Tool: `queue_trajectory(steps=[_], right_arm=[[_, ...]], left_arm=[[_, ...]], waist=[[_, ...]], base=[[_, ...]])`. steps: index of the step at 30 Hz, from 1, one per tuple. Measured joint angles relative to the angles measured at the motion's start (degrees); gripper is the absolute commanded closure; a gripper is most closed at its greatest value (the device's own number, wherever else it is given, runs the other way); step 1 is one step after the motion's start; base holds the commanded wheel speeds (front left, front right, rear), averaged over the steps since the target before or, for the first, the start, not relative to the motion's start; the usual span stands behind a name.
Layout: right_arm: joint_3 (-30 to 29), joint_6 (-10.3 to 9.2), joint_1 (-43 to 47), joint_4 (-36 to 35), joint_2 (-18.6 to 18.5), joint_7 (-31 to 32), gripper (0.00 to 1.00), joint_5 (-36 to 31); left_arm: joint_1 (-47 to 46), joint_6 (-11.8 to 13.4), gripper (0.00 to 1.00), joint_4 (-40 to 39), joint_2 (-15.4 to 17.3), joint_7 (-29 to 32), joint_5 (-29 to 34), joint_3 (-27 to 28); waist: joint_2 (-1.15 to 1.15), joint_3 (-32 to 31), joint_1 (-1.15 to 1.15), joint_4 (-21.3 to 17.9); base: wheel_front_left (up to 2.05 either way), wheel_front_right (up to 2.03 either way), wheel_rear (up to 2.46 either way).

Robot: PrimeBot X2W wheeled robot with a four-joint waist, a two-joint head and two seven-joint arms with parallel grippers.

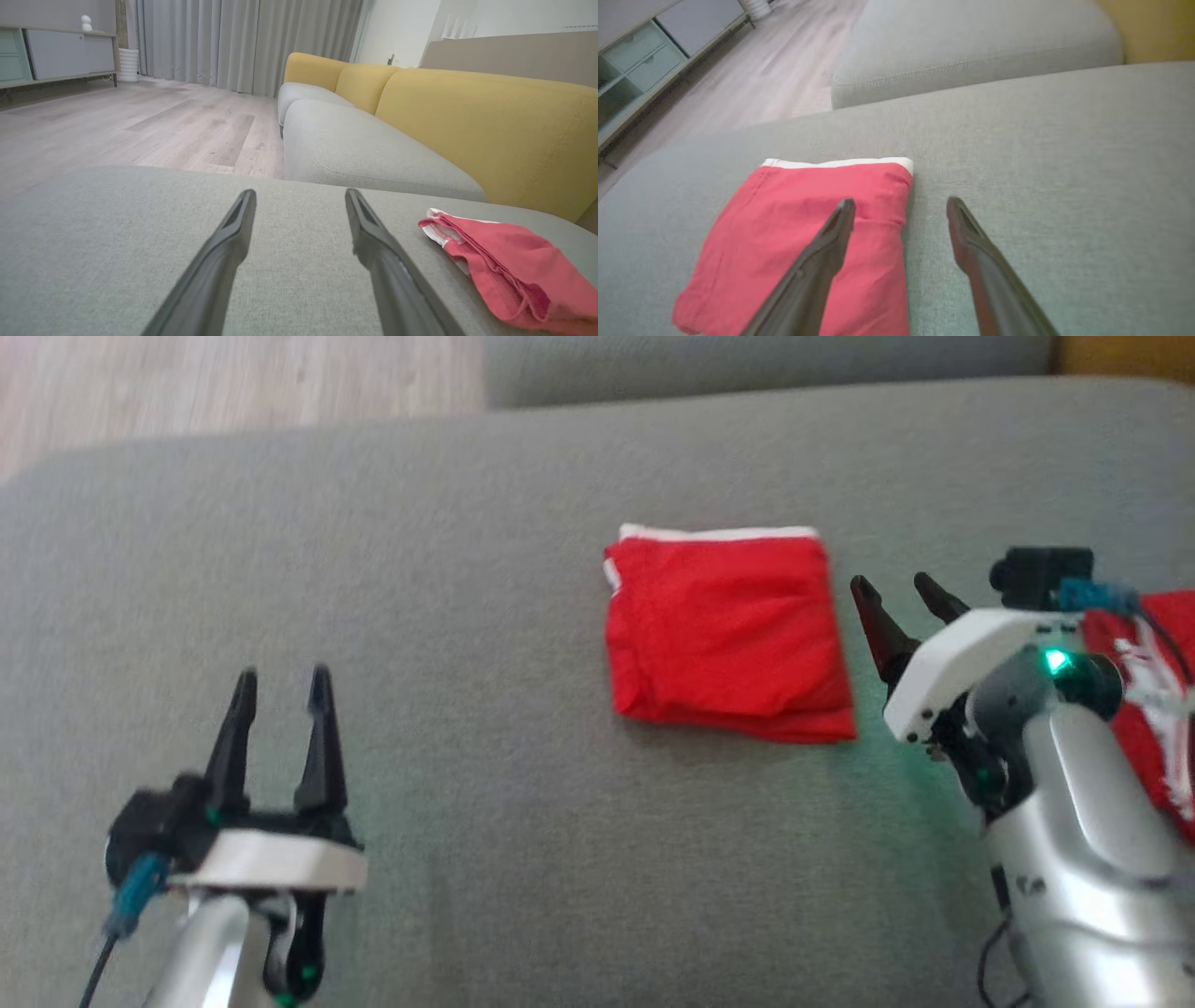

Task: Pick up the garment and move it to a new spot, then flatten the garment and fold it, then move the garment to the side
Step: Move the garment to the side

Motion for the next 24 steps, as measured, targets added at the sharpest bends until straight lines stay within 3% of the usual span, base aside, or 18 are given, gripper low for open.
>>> queue_trajectory(steps=[9, 10, 11, 12, 18, 24], right_arm=[[1.02, 0.00, -6.09, 14.01, 1.44, 6.59, 0.00, 0.83], [1.71, 0.00, -6.66, 14.40, 1.38, 6.71, 0.10, 1.21], [2.32, 0.00, -7.33, 14.78, 1.32, 6.78, 0.58, 1.49], [3.38, 0.00, -7.92, 15.26, 1.30, 6.94, 1.00, 1.56], [12.72, 0.00, -8.28, 13.21, -1.70, 7.44, 1.00, 5.48], [26.69, 0.00, -10.66, 3.32, -11.82, 15.01, 1.00, 11.10]], left_arm=[[-4.09, -0.99, 0.00, 0.66, -0.97, -0.10, 0.82, -1.45], [-4.09, -1.00, 0.00, 1.07, -0.98, -0.10, 0.87, -1.44], [-4.05, -1.00, 0.00, 1.37, -1.01, -0.12, 0.87, -1.41], [-4.04, -1.00, 0.00, 1.71, -1.00, -0.14, 0.87, -1.36], [-3.70, -1.12, 0.00, 1.74, -0.90, -0.18, 0.90, -0.56], [-1.11, -1.20, 0.00, 0.07, -1.01, -0.26, 0.88, 0.53]], waist=[[0.00, 4.92, 0.00, 4.54], [0.00, 5.09, 0.00, 4.80], [0.00, 5.14, 0.00, 4.87], [0.00, 5.05, 0.00, 4.77], [0.00, 3.85, -0.01, 2.01], [0.00, 2.89, -0.01, -3.35]], base=[[0.00, 0.00, 0.00], [0.00, 0.00, 0.00], [0.00, 0.00, 0.00], [0.00, 0.00, 0.00], [0.00, 0.00, 0.00], [0.00, 0.00, 0.00]])
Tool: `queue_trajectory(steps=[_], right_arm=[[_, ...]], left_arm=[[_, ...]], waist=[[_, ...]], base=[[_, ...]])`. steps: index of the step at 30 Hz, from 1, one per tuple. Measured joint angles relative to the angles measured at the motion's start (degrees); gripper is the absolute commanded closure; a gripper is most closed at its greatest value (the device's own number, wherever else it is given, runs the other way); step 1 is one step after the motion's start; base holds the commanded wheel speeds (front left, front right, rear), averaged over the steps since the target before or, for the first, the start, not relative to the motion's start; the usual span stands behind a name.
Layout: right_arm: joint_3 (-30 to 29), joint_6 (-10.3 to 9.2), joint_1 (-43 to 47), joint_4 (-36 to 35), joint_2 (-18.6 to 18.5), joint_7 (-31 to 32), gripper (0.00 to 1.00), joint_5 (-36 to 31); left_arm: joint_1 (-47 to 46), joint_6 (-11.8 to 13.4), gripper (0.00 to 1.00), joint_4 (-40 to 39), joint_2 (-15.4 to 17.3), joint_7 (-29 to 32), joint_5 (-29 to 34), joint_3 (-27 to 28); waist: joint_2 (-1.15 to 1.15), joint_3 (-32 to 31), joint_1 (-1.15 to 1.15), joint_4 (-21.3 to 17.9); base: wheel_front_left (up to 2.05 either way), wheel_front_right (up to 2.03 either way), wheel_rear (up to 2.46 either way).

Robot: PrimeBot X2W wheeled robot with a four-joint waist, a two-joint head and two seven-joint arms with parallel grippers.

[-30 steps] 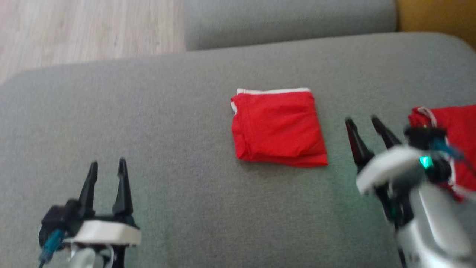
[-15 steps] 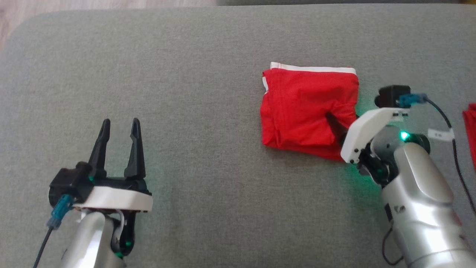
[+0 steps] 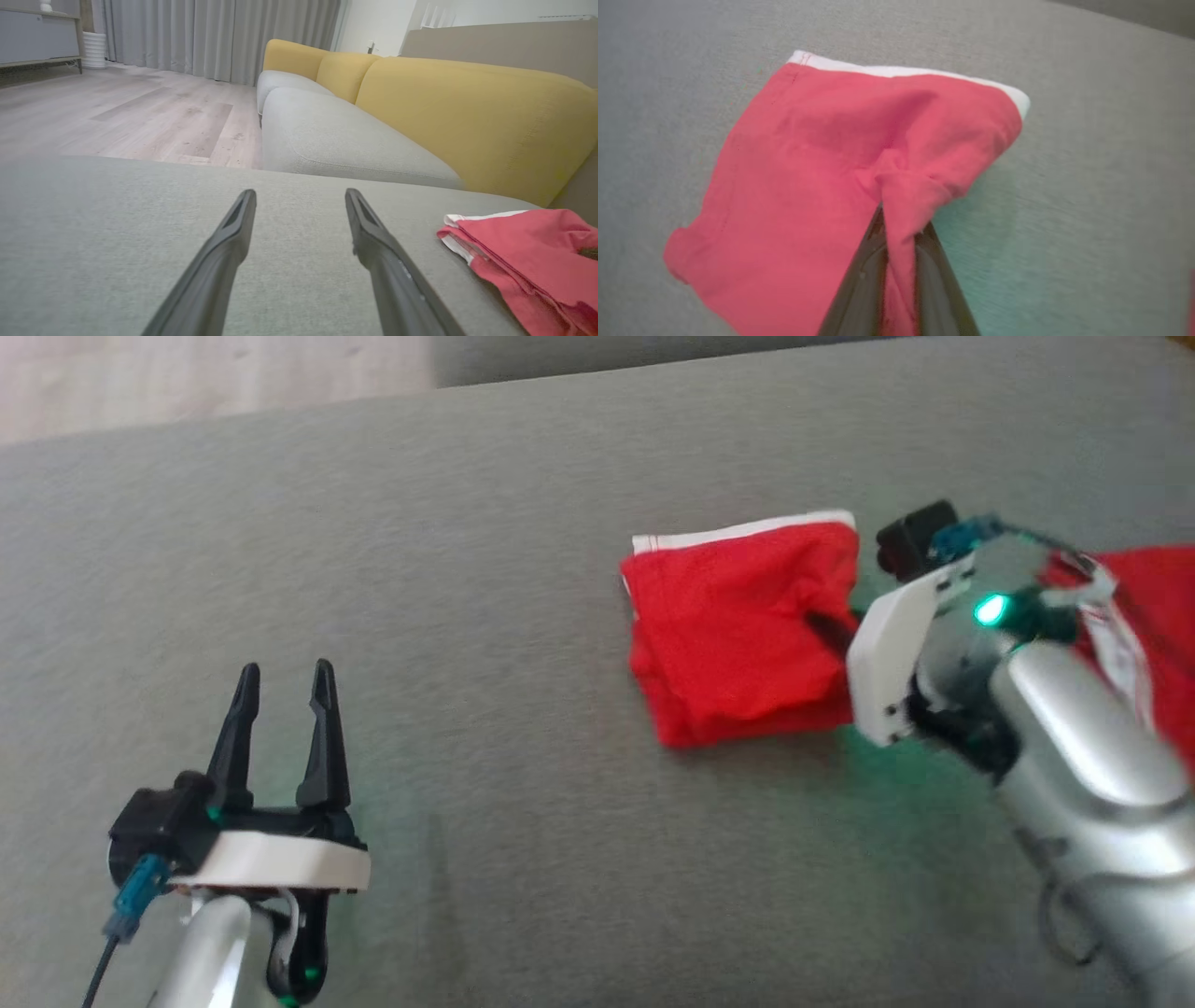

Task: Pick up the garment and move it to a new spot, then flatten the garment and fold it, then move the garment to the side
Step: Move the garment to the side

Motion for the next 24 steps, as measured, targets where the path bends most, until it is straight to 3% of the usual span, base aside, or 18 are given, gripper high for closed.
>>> queue_trajectory(steps=[4, 9, 14, 19, 24], right_arm=[[4.86, 0.00, -3.08, -6.34, -8.16, 2.76, 1.00, 2.71], [7.93, 0.00, -6.80, -8.61, -17.77, 3.39, 1.00, 2.75], [10.90, 0.01, -9.50, -8.99, -23.02, 2.09, 1.00, 1.23], [9.28, 0.01, -11.16, -4.77, -28.22, 0.12, 1.00, 0.73], [5.53, 0.01, -11.13, -0.32, -28.93, -2.50, 1.00, -1.56]], left_arm=[[0.21, -0.11, 0.00, -1.93, -0.23, -0.03, 0.12, 0.44], [-1.36, -0.52, 0.00, -3.32, -0.45, -0.08, 1.25, 0.25], [-4.07, -0.75, 0.00, -3.91, -0.19, -0.08, 1.85, -0.15], [-6.89, -0.76, 0.00, -4.54, 1.01, 0.12, 2.15, -0.53], [-8.00, -0.76, 0.00, -5.87, 2.09, 0.57, 2.64, -0.70]], waist=[[0.00, 0.19, 0.00, -4.10], [0.00, 2.83, 0.00, -8.01], [0.00, 6.55, 0.00, -9.96], [0.00, 11.15, 0.01, -11.79], [0.00, 14.62, 0.02, -13.30]], base=[[0.00, 0.00, 0.00], [0.00, 0.00, 0.00], [0.00, 0.00, 0.00], [0.00, 0.00, 0.00], [0.00, 0.00, 0.00]])
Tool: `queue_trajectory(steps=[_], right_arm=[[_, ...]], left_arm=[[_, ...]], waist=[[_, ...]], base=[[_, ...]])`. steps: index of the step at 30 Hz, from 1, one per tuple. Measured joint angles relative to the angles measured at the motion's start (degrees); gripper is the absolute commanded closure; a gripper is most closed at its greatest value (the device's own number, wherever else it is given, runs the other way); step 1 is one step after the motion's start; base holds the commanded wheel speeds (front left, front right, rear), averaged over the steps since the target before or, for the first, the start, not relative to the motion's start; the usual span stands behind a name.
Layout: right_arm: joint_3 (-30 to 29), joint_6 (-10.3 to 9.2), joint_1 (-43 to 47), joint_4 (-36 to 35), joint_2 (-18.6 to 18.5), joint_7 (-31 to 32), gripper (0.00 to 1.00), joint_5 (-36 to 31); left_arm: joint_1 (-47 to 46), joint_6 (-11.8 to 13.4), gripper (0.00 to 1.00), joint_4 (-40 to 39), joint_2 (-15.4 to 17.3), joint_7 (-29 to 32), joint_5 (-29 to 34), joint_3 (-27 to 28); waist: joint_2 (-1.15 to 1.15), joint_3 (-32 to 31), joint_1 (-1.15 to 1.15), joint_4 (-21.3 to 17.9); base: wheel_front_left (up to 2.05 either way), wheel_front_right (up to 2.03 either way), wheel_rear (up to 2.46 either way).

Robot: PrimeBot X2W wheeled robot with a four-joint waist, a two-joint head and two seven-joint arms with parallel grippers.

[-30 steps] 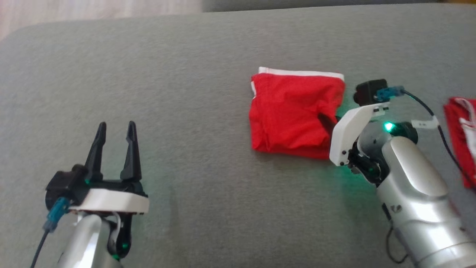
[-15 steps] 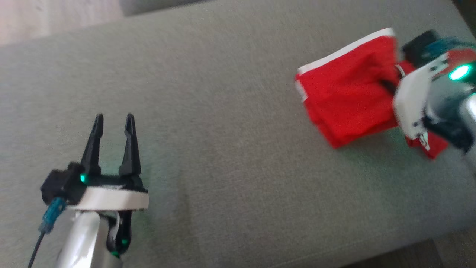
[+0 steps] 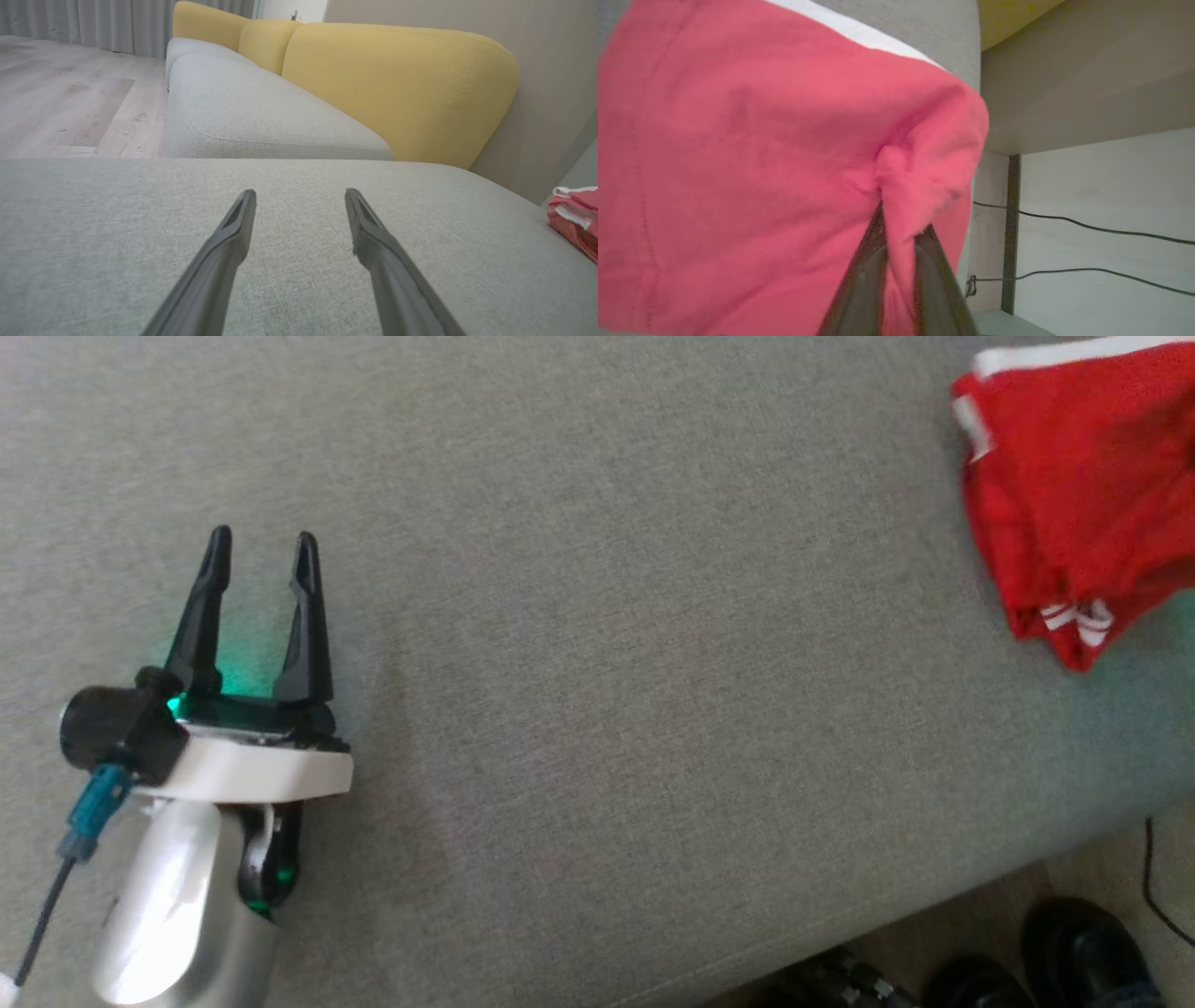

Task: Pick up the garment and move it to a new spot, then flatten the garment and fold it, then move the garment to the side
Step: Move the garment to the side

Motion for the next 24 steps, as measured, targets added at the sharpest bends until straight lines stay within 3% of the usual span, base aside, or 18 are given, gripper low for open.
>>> queue_trajectory(steps=[5, 6, 7, 8, 18, 24], right_arm=[[-4.00, 0.00, 0.08, 5.44, 1.78, -4.08, 1.00, -4.83], [-4.81, 0.00, 0.08, 6.25, 2.40, -4.98, 0.67, -5.99], [-5.36, 0.00, 0.08, 6.97, 2.99, -5.79, 0.20, -6.97], [-6.22, 0.00, 0.09, 7.70, 3.78, -6.75, 0.00, -7.95], [-15.79, 0.00, 1.96, 11.90, 10.00, -15.68, 0.00, -14.23], [-19.87, 0.00, 10.91, 4.97, 16.73, -23.47, 0.00, -11.17]], left_arm=[[-1.05, 0.00, 0.00, -0.69, 0.81, 1.25, 0.01, -0.46], [-1.33, 0.00, 0.00, -0.69, 0.81, 1.44, 0.01, -0.69], [-1.53, 0.00, 0.00, -0.69, 0.81, 1.45, 0.01, -0.97], [-1.64, 0.00, 0.00, -0.64, 0.81, 1.46, 0.01, -1.15], [0.20, 0.01, 0.00, 3.39, -0.77, 0.10, -1.34, -1.22], [7.45, 0.24, 0.00, 5.86, -2.63, -0.47, -2.38, -0.16]], waist=[[0.00, 1.70, 0.00, -1.04], [0.00, 1.72, 0.00, -0.94], [0.00, 1.65, -0.01, -0.84], [0.00, 1.51, -0.01, -0.75], [0.00, -4.65, -0.02, 0.68], [0.00, -11.92, -0.03, 2.15]], base=[[0.00, 0.00, 0.00], [0.00, 0.00, 0.00], [0.00, 0.00, 0.00], [0.00, 0.00, 0.00], [0.00, 0.00, 0.00], [0.00, 0.00, 0.00]])
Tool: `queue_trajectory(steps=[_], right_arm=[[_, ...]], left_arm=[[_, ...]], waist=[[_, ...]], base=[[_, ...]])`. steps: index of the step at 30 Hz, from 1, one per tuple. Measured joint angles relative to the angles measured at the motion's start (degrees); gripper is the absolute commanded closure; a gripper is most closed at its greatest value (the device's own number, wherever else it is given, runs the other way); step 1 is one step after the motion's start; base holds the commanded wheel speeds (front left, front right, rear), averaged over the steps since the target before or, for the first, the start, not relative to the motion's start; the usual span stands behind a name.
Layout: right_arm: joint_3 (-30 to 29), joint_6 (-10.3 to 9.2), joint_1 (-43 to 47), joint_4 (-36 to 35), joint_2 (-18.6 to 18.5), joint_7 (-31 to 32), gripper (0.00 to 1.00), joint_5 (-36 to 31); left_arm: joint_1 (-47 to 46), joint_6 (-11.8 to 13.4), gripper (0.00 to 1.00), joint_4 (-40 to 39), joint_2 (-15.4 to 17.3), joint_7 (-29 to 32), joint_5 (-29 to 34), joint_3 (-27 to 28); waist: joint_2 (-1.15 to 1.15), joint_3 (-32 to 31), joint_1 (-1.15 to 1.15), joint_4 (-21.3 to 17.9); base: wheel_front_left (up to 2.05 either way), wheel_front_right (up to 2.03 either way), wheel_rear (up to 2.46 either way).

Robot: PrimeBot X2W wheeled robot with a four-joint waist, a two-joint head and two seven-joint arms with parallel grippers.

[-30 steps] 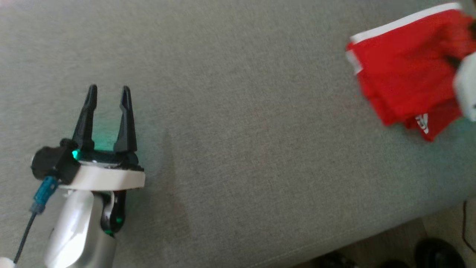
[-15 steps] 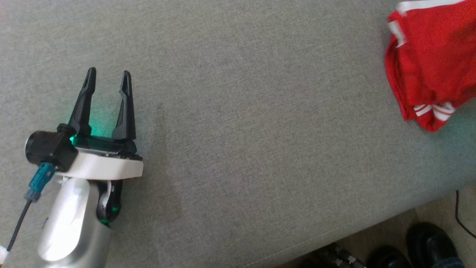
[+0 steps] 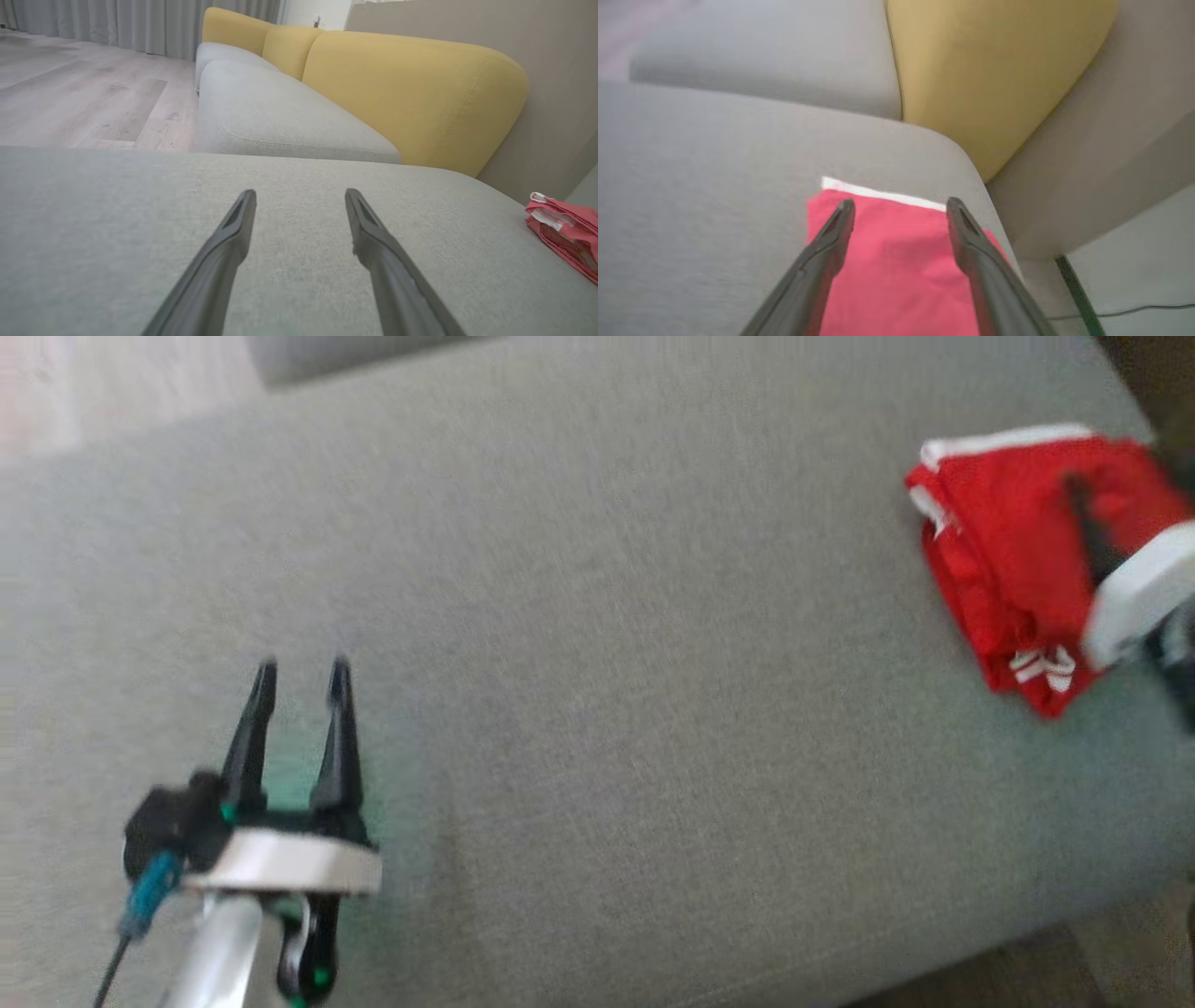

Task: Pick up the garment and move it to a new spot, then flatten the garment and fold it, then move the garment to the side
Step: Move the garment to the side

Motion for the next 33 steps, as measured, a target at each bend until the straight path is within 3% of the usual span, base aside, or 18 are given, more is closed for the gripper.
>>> queue_trajectory(steps=[7, 12, 22, 33], right_arm=[[-5.12, 0.00, 14.84, -8.95, 9.92, -7.02, 0.00, 0.32], [-7.71, 0.00, 23.00, -12.47, 14.58, -9.50, 0.00, -1.76], [-11.04, 0.00, 28.11, -19.38, 17.63, -10.69, 0.00, -4.20], [-12.48, 0.00, 30.48, -21.46, 19.29, -7.13, 0.00, -5.17]], left_arm=[[7.86, 1.34, 0.00, -0.14, -0.22, -0.01, -0.29, 3.12], [11.95, 1.92, 0.00, -1.82, -0.29, -0.02, 0.56, 4.33], [14.92, 2.29, 0.00, -2.58, -0.40, -0.02, 0.80, 4.76], [15.22, 2.30, 0.00, -2.59, -0.55, -0.02, 1.30, 5.48]], waist=[[0.00, -8.69, -0.01, 2.10], [0.00, -12.48, -0.01, 4.32], [0.00, -14.80, 0.01, 7.48], [0.00, -14.90, 0.01, 7.96]], base=[[0.00, 0.00, 0.00], [0.00, 0.00, 0.00], [0.00, 0.00, 0.00], [0.00, 0.00, 0.00]])
